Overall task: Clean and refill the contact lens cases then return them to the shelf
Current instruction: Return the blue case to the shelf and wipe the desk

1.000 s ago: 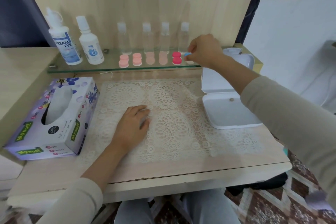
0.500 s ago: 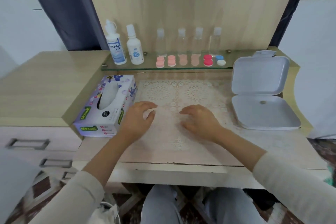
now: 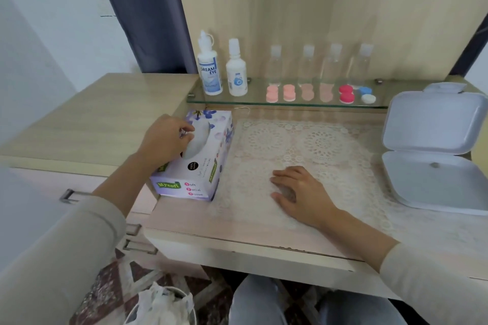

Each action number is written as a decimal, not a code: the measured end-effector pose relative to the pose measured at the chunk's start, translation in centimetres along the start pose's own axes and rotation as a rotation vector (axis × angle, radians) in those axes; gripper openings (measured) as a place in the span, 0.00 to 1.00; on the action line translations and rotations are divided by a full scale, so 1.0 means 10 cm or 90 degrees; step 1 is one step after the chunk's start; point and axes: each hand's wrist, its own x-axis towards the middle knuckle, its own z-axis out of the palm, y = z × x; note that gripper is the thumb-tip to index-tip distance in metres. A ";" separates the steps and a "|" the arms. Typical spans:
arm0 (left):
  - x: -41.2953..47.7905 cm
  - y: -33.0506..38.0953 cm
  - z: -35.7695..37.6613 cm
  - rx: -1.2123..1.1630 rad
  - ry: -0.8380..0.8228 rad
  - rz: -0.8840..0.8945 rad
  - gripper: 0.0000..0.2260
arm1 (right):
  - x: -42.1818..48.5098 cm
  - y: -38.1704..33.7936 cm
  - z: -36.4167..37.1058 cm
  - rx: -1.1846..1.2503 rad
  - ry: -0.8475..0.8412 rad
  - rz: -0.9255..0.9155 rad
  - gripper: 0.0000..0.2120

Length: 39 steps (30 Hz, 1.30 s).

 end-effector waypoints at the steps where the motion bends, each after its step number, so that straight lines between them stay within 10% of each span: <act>1: 0.03 0.01 0.01 0.009 -0.009 -0.014 0.11 | 0.00 0.00 0.01 0.003 -0.004 0.001 0.21; 20: 0.20 0.15 0.23 0.262 -0.020 -0.028 0.11 | 0.00 0.04 0.04 0.038 0.001 0.013 0.22; 31: 0.21 0.31 -0.32 -0.132 0.190 -0.080 0.05 | 0.00 0.04 0.05 0.039 0.014 0.009 0.24; 39: 0.03 0.80 -0.65 -0.296 0.105 -0.011 0.03 | 0.05 -0.03 -0.31 0.160 -0.015 0.094 0.15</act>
